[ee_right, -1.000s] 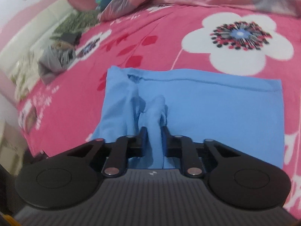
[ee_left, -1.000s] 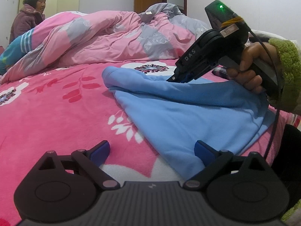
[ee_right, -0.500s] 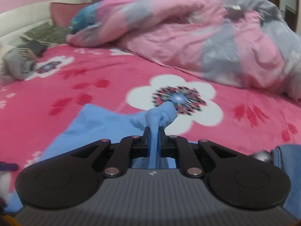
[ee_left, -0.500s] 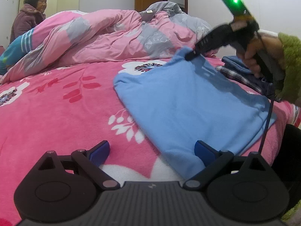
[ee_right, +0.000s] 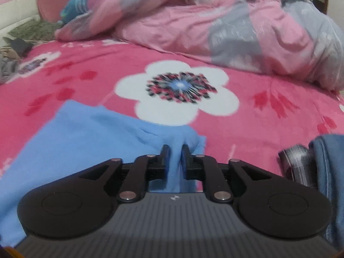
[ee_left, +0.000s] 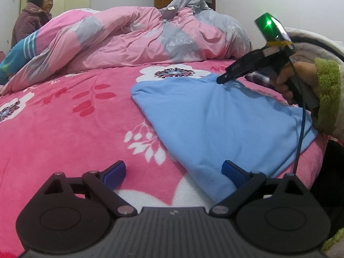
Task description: Fold clothes
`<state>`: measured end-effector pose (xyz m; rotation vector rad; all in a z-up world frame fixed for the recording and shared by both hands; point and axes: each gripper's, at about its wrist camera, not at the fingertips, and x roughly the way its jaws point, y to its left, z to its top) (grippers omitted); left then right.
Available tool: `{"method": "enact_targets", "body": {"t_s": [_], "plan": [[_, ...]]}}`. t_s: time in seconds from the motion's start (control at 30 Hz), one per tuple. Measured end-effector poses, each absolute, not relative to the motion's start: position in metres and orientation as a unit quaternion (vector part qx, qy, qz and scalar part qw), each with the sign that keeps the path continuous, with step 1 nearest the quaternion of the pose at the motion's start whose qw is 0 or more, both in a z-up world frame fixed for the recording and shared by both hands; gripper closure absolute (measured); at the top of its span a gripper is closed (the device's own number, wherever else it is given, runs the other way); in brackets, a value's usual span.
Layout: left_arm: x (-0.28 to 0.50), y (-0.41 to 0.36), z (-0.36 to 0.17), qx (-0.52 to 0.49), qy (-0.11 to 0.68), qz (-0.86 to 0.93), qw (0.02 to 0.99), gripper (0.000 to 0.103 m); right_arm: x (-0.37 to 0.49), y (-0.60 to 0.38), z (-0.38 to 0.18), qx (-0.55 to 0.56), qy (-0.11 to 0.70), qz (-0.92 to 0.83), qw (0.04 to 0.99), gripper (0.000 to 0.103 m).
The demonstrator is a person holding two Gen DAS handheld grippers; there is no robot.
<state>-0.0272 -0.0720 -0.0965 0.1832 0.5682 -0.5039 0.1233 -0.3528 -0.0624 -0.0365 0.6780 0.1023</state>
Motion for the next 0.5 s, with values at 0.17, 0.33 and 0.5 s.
{"method": "enact_targets", "body": {"t_s": [0.17, 0.33, 0.5], "plan": [[-0.027, -0.074, -0.096, 0.096, 0.279, -0.245, 0.924, 0.006, 0.09, -0.398, -0.04, 0.116, 0.3, 0.033, 0.946, 0.078], [-0.024, -0.075, -0.093, 0.095, 0.289, -0.241, 0.921, 0.006, 0.022, -0.421, -0.025, 0.198, 0.292, 0.058, 0.934, 0.078], [-0.023, -0.076, -0.089, 0.097, 0.3, -0.23, 0.921, 0.006, -0.034, -0.423, -0.04, 0.246, 0.303, 0.075, 0.918, 0.078]]}}
